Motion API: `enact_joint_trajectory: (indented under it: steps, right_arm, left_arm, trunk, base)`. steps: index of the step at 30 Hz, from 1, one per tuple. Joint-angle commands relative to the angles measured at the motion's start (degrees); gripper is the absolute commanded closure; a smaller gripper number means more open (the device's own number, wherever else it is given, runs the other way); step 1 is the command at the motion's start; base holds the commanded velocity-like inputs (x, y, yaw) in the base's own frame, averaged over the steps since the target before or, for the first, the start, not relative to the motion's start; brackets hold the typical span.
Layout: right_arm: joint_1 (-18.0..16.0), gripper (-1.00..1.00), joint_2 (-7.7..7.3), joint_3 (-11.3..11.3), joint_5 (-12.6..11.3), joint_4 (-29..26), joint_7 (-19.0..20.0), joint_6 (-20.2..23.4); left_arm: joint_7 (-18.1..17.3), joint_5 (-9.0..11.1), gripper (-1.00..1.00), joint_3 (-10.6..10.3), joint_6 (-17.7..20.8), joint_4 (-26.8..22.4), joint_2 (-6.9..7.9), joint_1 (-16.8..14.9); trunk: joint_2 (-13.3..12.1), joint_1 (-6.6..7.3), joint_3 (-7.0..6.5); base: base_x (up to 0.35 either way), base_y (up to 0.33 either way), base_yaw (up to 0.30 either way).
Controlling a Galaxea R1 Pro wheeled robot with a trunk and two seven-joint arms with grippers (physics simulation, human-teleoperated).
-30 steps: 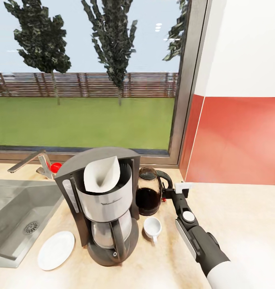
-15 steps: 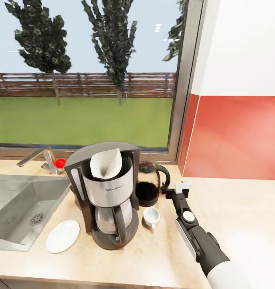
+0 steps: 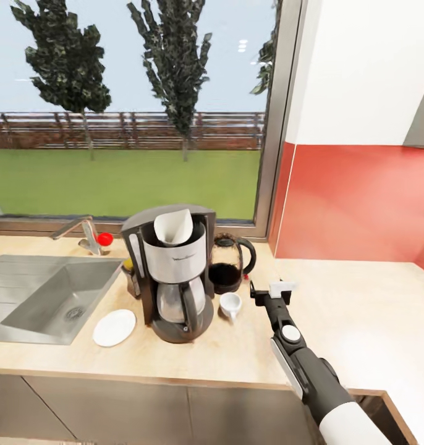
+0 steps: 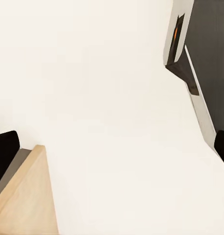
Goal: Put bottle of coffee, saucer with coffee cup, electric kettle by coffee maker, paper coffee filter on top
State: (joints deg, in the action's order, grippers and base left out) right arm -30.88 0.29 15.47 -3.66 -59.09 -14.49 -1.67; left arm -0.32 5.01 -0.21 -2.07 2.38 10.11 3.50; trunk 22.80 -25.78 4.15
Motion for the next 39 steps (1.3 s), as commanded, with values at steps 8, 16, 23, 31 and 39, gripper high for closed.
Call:
enact_joint_trajectory:
  steps: [8,16,23,31,39]
  right_arm:
    - [-0.1,-1.00,-0.08,0.2,-0.4,0.0,-0.3,-0.2]
    - [-0.1,-1.00,2.80,0.9,-0.3,-3.8,-0.5,7.4]
    - [-0.2,-1.00,6.11,0.9,-0.3,-14.8,-8.7,34.9]
    - [-3.3,-1.00,7.72,0.6,-0.6,-21.0,-12.9,52.9]
    - [-5.0,-1.00,8.51,0.4,-0.6,-24.2,-13.0,60.5]
  left_arm:
    - [0.0,0.6,-1.00,-0.1,-0.2,0.0,0.11,-0.1]
    - [-0.2,0.4,-1.00,-0.4,-0.2,-0.3,0.41,-0.3]
    - [-0.2,0.4,-1.00,-0.5,-1.2,-1.2,0.32,-0.8]
    - [-0.5,0.8,-1.00,-0.4,-1.6,-5.8,0.04,-0.9]
    - [-0.7,0.9,-1.00,-0.1,-1.7,-5.8,-0.11,-0.8]
  trunk:
    - [0.1,0.00,0.11]
    - [0.1,0.00,0.11]
    - [0.1,0.00,0.11]
    - [0.1,0.00,0.11]
    - [0.1,0.00,0.11]
  base:
    - [-0.283,-0.137,0.000]
    - [-0.135,-0.024,0.000]
    - [-0.006,0.000,0.000]
    - [0.000,0.000,0.000]
    - [0.000,0.000,0.000]
